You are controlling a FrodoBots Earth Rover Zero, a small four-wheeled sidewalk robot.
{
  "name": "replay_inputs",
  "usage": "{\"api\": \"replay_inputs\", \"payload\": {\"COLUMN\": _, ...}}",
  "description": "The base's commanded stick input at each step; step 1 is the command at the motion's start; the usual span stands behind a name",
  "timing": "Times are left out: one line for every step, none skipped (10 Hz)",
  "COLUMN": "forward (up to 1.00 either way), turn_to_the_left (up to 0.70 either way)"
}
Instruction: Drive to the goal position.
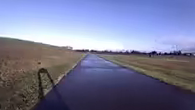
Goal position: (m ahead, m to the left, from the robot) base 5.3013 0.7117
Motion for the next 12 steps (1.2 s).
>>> {"api": "replay_inputs", "payload": {"forward": 1.00, "turn_to_the_left": 0.00}}
{"api": "replay_inputs", "payload": {"forward": 1.00, "turn_to_the_left": 0.00}}
{"api": "replay_inputs", "payload": {"forward": 1.00, "turn_to_the_left": 0.00}}
{"api": "replay_inputs", "payload": {"forward": 1.00, "turn_to_the_left": 0.00}}
{"api": "replay_inputs", "payload": {"forward": 1.00, "turn_to_the_left": 0.00}}
{"api": "replay_inputs", "payload": {"forward": 1.00, "turn_to_the_left": 0.00}}
{"api": "replay_inputs", "payload": {"forward": 1.00, "turn_to_the_left": 0.00}}
{"api": "replay_inputs", "payload": {"forward": 1.00, "turn_to_the_left": 0.00}}
{"api": "replay_inputs", "payload": {"forward": 1.00, "turn_to_the_left": 0.03}}
{"api": "replay_inputs", "payload": {"forward": 1.00, "turn_to_the_left": 0.03}}
{"api": "replay_inputs", "payload": {"forward": 1.00, "turn_to_the_left": 0.04}}
{"api": "replay_inputs", "payload": {"forward": 1.00, "turn_to_the_left": 0.04}}
